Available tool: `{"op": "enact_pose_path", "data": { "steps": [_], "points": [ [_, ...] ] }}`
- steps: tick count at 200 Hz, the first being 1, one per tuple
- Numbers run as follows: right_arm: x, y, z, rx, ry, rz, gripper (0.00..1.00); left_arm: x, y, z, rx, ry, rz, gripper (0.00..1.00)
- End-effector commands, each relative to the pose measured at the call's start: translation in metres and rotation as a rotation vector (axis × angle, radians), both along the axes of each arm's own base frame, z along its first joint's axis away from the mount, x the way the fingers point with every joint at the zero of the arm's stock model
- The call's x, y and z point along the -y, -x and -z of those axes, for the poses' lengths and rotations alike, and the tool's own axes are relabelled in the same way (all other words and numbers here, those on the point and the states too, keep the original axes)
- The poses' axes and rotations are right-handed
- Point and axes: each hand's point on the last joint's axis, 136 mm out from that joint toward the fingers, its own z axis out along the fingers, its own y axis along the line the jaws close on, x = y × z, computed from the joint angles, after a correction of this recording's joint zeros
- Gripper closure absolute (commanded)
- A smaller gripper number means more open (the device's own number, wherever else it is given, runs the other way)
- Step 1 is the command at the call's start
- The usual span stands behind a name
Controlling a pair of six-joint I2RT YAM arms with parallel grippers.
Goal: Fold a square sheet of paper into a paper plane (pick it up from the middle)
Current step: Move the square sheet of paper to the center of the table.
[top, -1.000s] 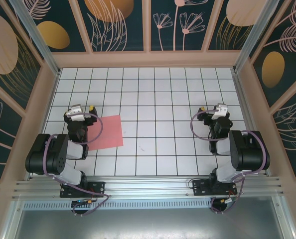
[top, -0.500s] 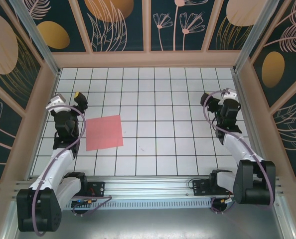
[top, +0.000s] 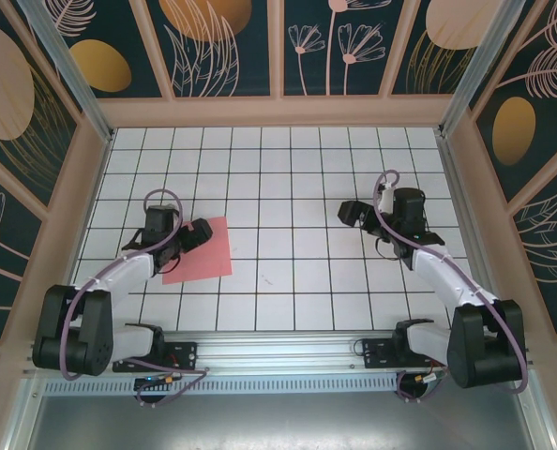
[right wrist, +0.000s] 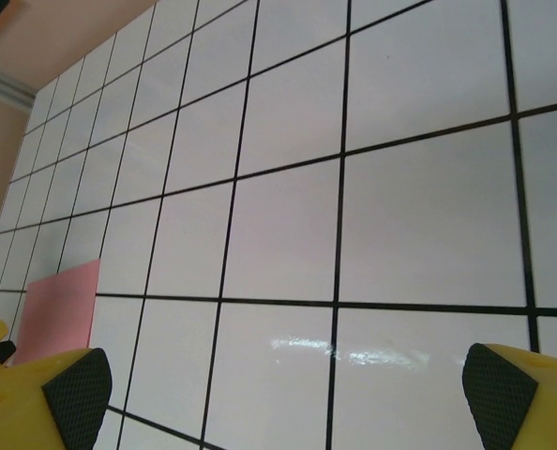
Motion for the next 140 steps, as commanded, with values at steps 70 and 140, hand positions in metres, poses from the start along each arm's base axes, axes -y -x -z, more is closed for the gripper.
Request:
{"op": "enact_pose_path", "data": {
  "steps": [70, 140],
  "points": [
    [-0.01, 0.008, 0.025, -0.115, 0.001, -0.002, 0.01, 0.016, 0.03, 0.053, -0.208, -0.02, 0.027, 0.08],
    [0.005, 0.016, 0.047, -0.186, 0.091, 0.045, 0.01, 0.123, 0.024, 0.049, -0.206, 0.099, 0.21, 0.12]
  ]
}}
